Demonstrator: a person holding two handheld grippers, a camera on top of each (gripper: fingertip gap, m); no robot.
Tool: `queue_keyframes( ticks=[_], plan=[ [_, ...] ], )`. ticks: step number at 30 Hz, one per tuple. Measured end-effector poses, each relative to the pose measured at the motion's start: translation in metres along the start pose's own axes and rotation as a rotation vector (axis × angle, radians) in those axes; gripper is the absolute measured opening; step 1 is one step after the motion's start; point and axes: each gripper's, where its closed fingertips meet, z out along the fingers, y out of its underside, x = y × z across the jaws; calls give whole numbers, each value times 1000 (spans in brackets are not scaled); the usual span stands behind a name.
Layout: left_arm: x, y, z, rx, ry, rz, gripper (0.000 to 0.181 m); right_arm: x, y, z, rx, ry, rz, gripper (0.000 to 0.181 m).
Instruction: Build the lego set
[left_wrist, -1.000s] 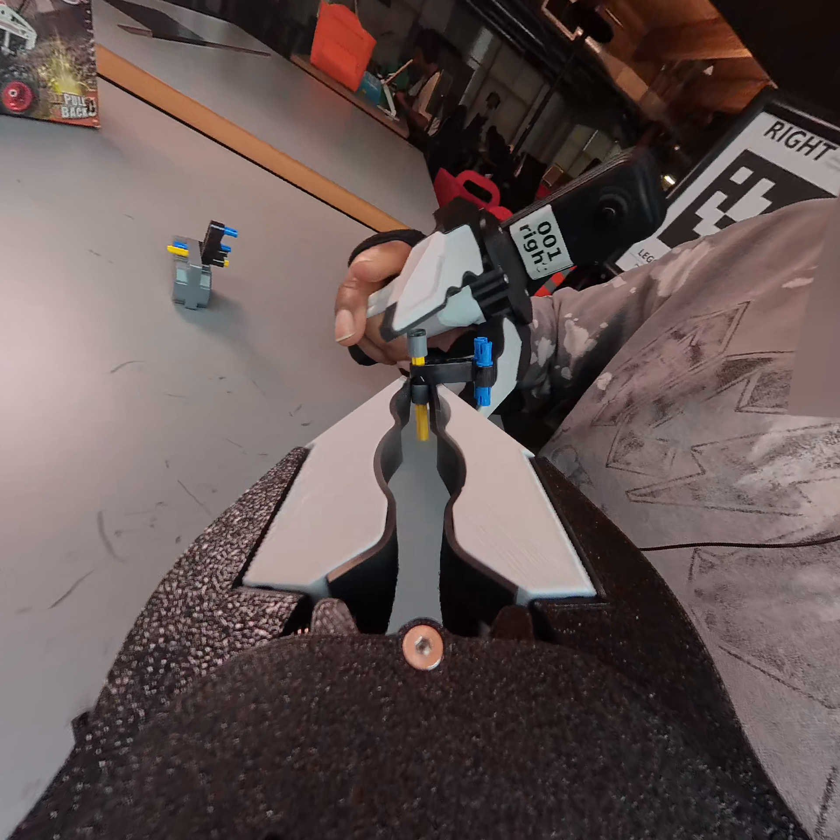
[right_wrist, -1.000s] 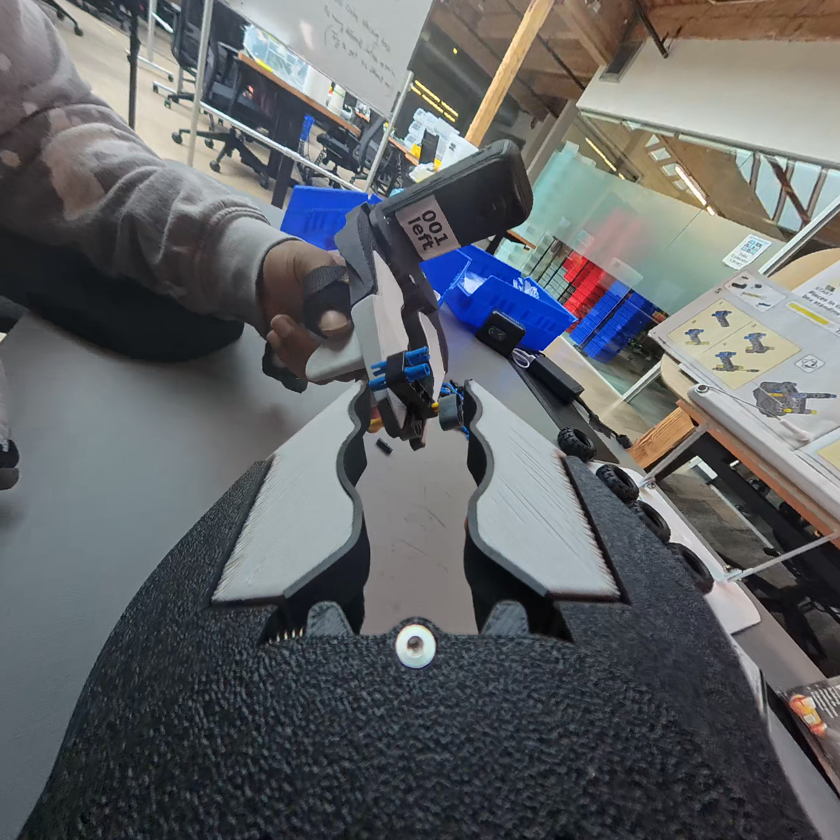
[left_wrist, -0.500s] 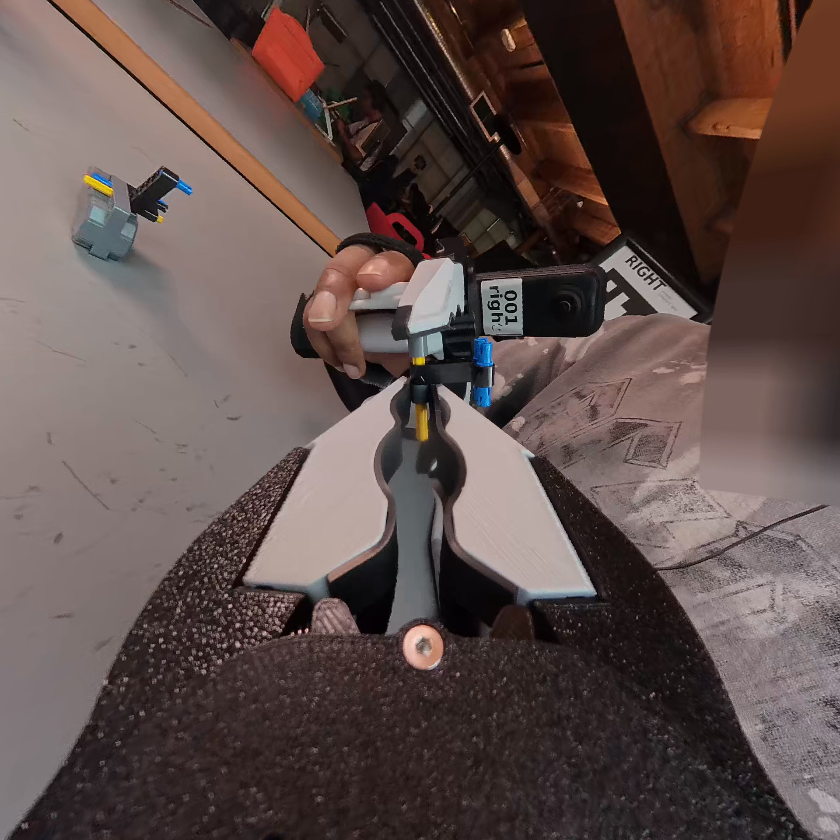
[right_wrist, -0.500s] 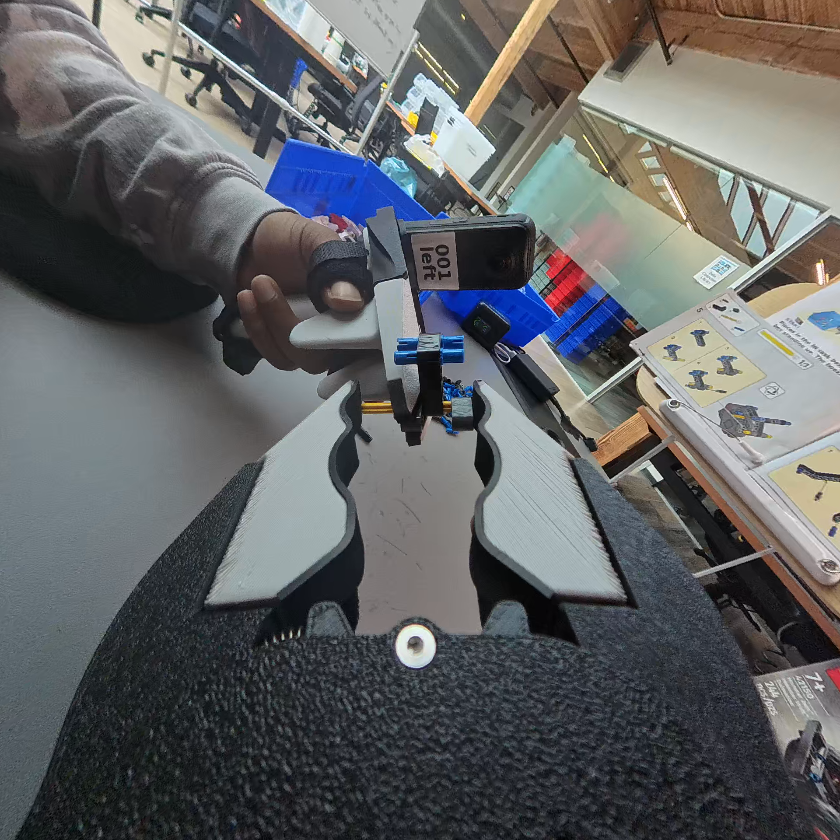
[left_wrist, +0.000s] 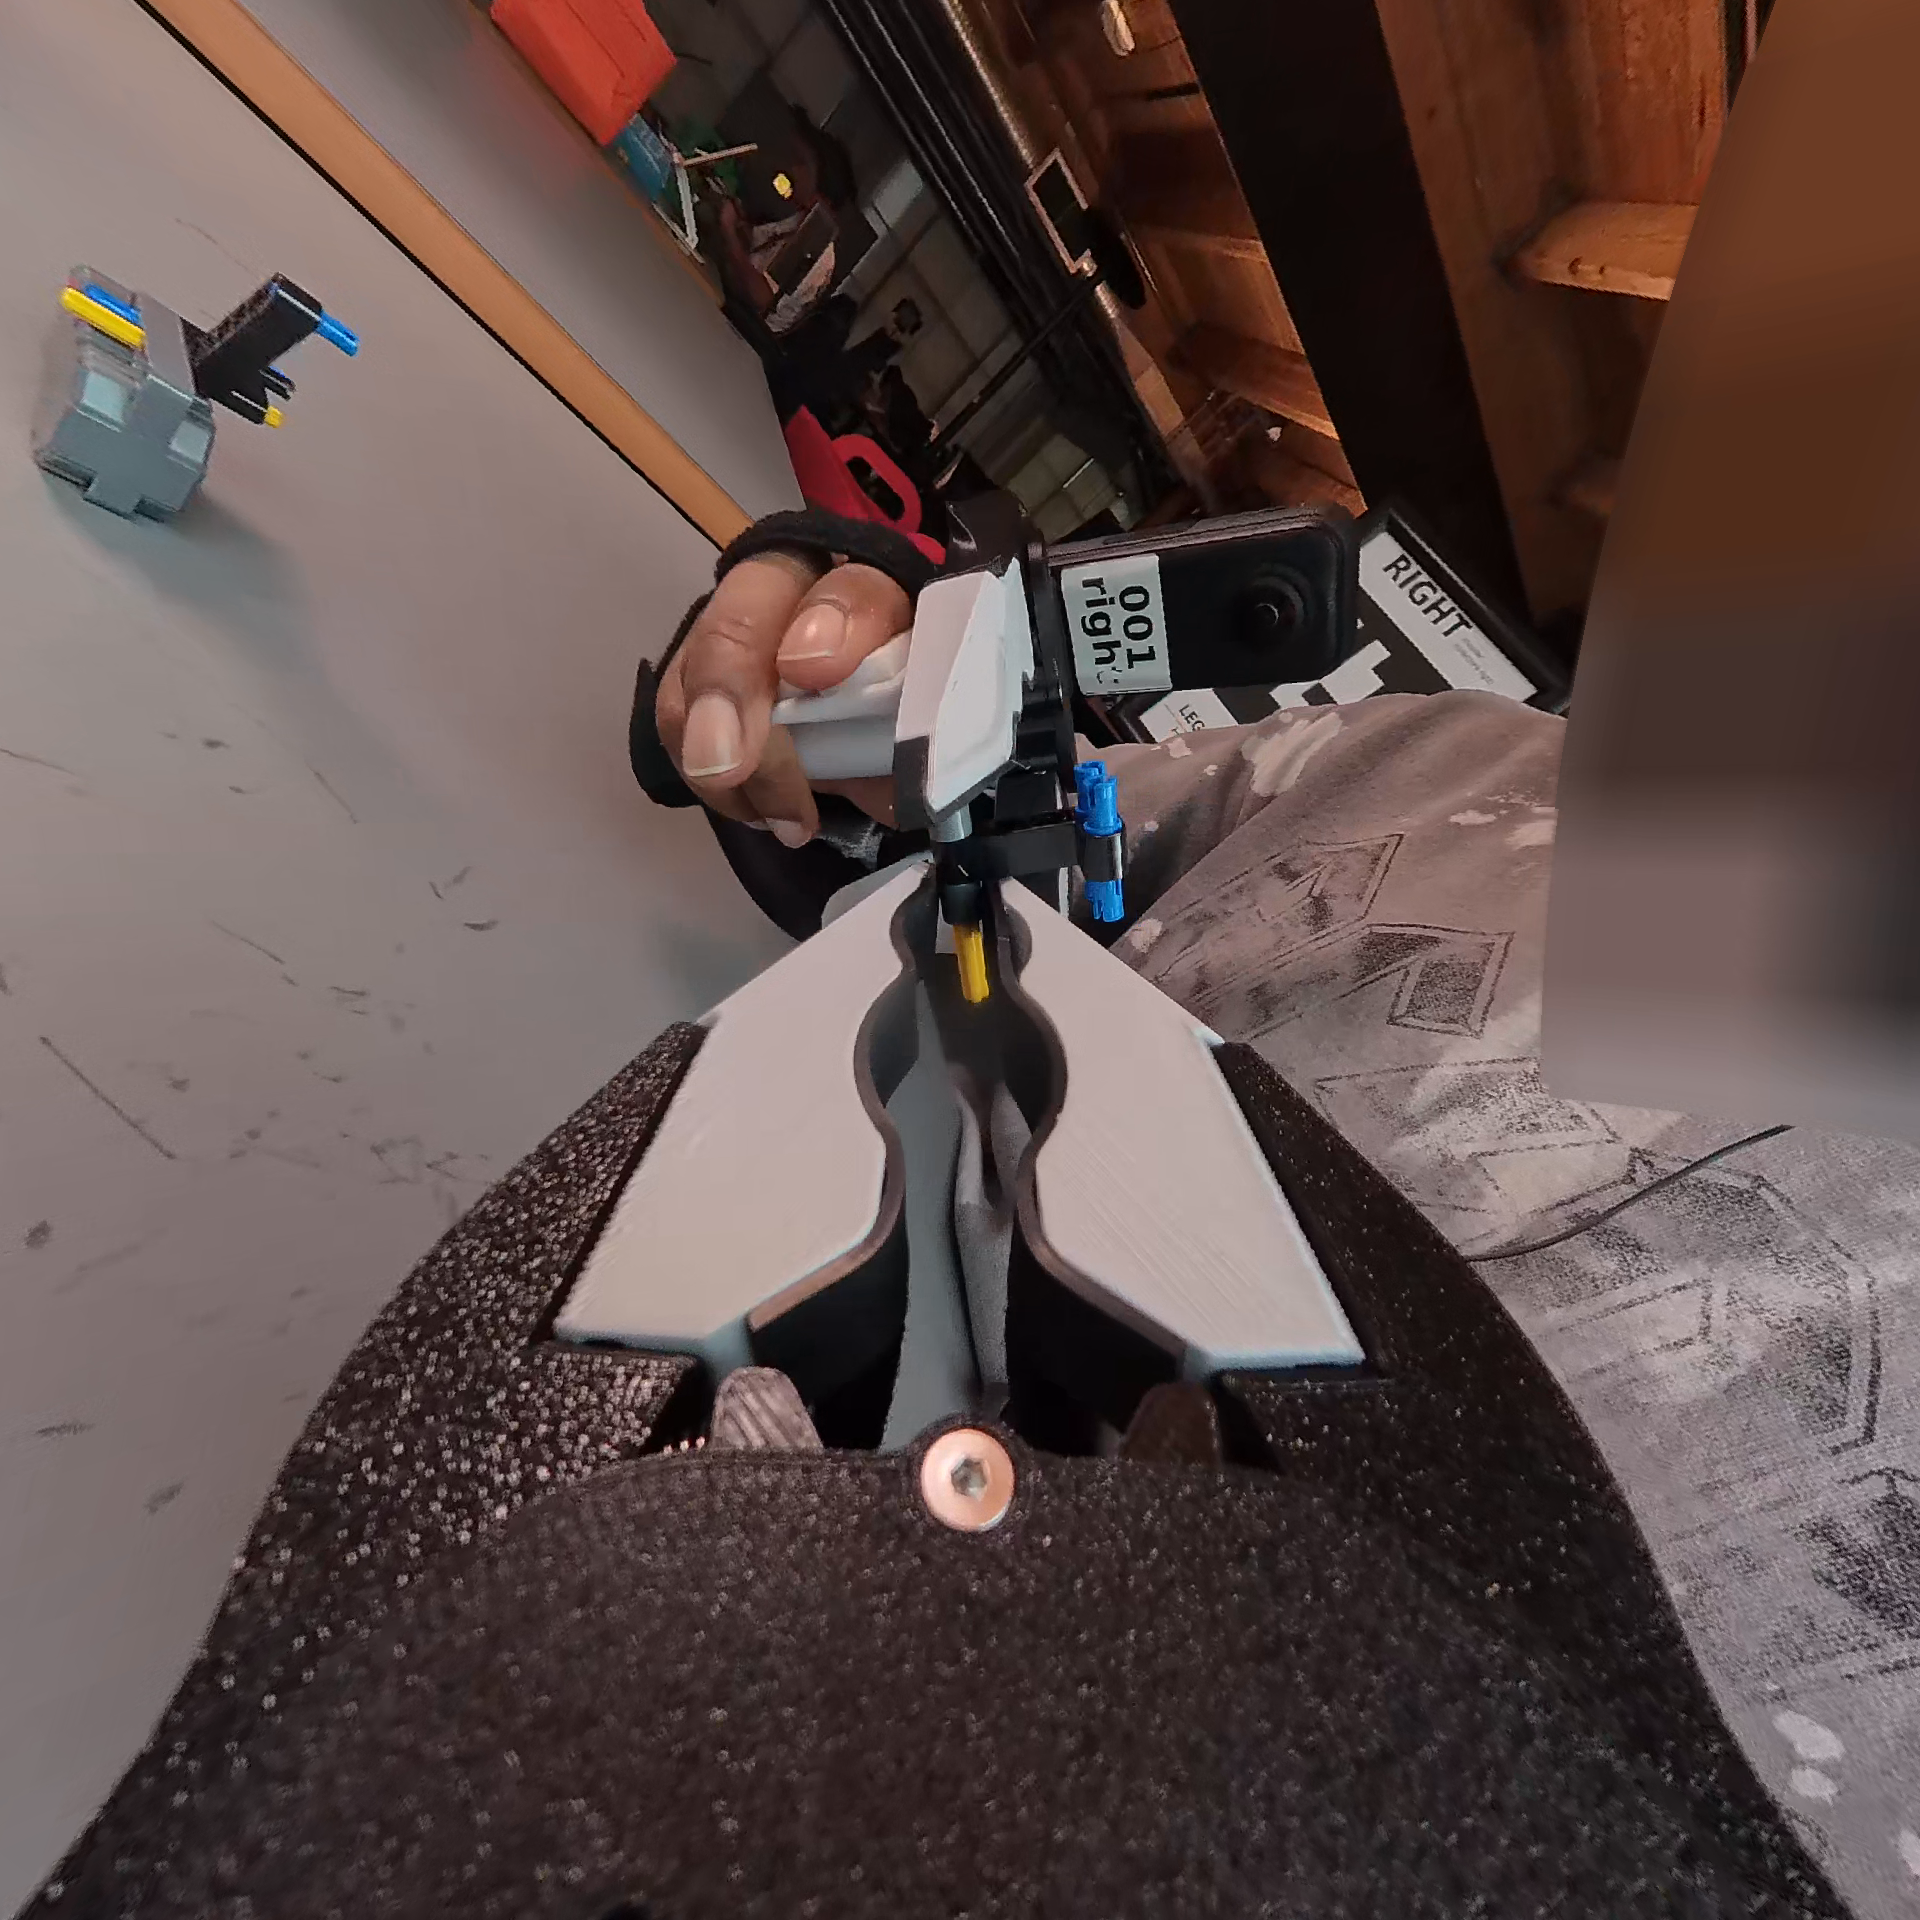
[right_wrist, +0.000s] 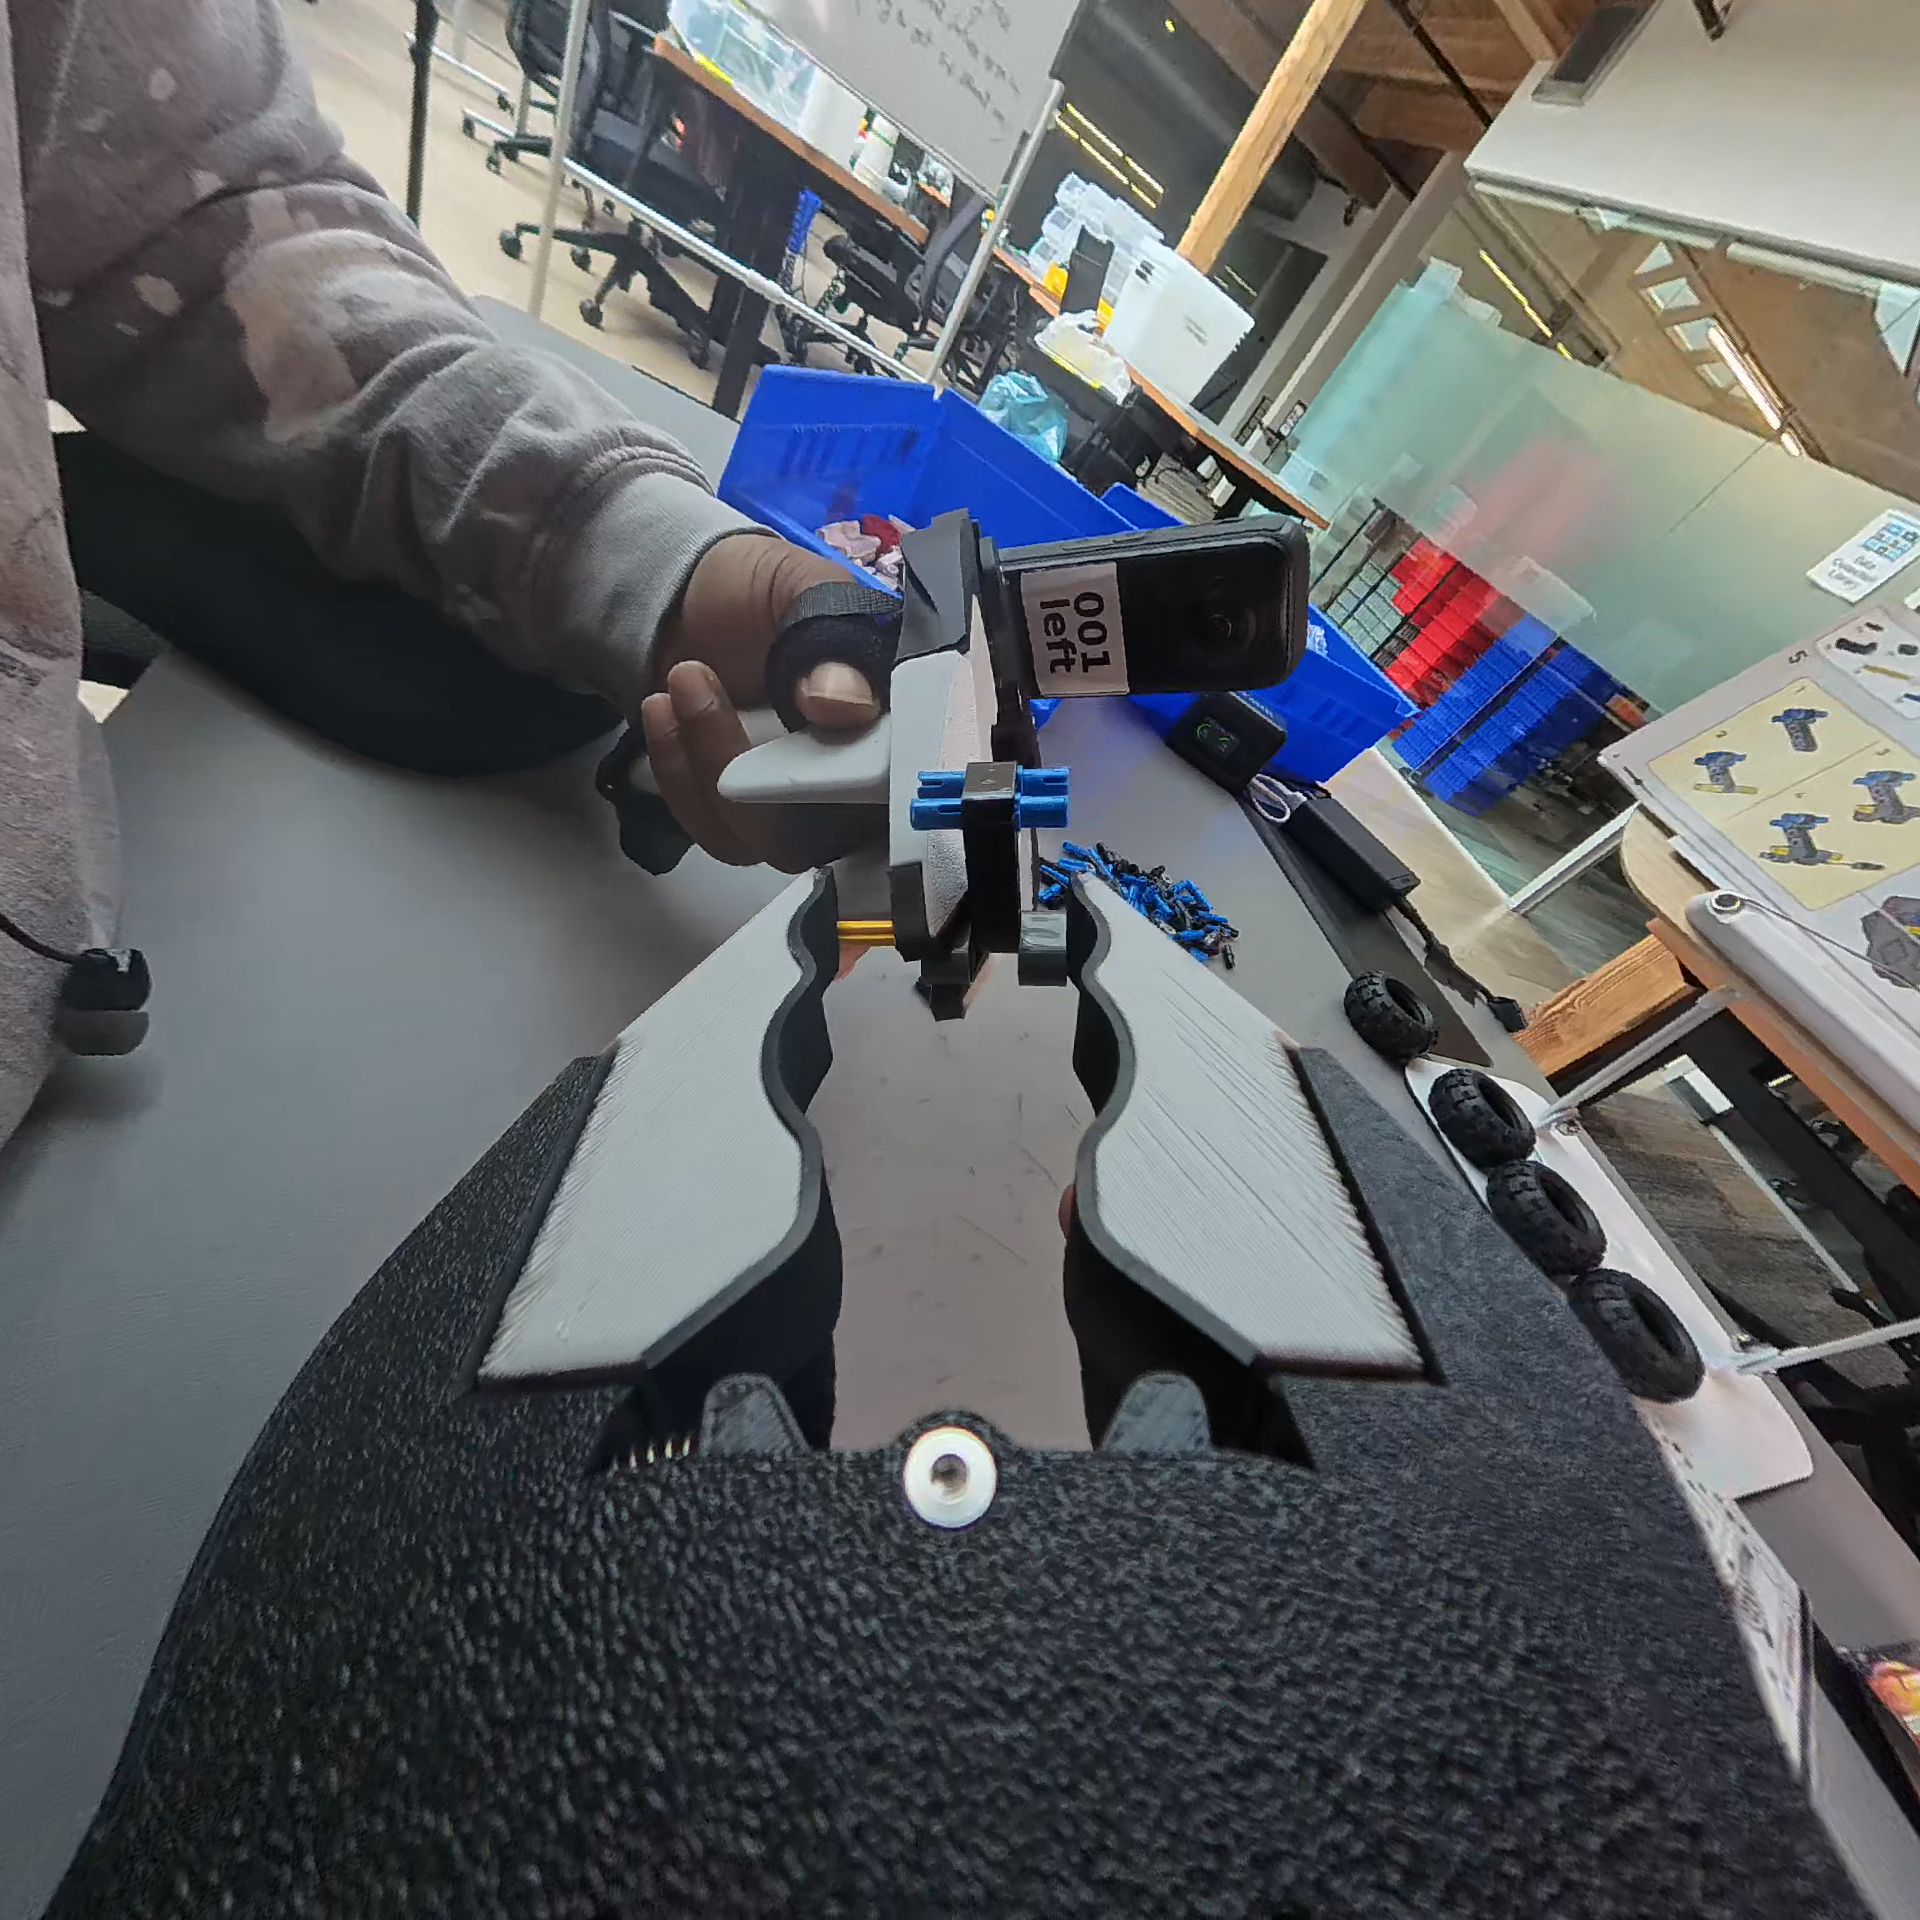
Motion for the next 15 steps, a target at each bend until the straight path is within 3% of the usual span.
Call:
queue_keyframes(
  ticks=[2,5,9,15],
  plan=[
    [-3,-3,-2,6,-32,28,6,4,4,1,-10,11,46,45],
    [-15,-4,-9,-17,-166,163,7,16,4,-7,-4,42,84,63],
    [-34,-8,-19,-72,-393,402,7,19,12,-17,-11,-3,246,49],
    [-58,0,-27,-220,-630,660,7,21,27,-13,-35,-74,543,45]
  ],
)
